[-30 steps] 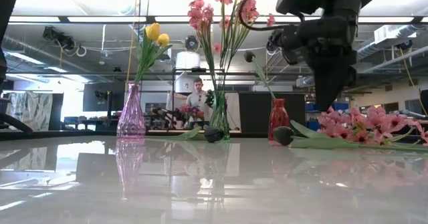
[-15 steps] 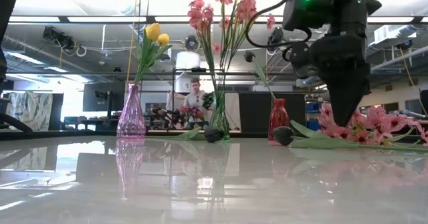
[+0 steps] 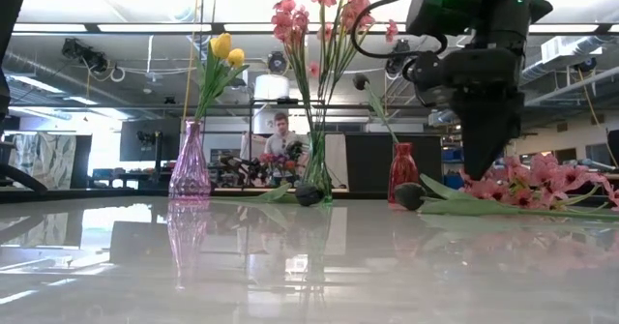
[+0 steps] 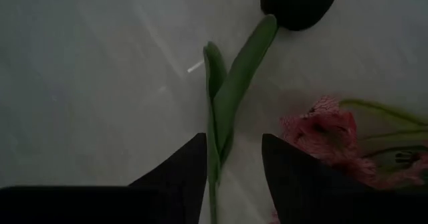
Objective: Sort flowers into vase by color
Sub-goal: Put the right black flower into the red vase
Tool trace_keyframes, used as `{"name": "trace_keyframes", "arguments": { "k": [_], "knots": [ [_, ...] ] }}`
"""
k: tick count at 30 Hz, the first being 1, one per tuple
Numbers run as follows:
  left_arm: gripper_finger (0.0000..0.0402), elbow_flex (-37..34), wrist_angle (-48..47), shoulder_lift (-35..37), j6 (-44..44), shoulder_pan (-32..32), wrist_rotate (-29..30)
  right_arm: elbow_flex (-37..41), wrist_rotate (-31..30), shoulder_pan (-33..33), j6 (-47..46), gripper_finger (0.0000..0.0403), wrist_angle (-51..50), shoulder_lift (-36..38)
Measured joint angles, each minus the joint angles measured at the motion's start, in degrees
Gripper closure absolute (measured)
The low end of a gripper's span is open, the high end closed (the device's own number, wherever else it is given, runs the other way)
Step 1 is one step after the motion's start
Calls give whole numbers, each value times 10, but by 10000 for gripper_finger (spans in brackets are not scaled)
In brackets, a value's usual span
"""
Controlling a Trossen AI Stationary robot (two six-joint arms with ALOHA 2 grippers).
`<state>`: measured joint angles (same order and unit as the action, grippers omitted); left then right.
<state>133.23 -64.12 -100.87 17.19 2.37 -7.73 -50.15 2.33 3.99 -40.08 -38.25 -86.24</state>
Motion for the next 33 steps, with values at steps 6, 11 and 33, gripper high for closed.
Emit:
{"name": "trace_keyframes", "arguments": {
  "k": [6,11,33],
  "knots": [
    [134,0,0,0,0,0,0,0,20,9,26,250,-4,0],
    [134,0,0,0,0,0,0,11,13,24,30,250,1,-1],
    [134,0,0,0,0,0,0,80,37,64,43,251,61,-1]
  ]
}}
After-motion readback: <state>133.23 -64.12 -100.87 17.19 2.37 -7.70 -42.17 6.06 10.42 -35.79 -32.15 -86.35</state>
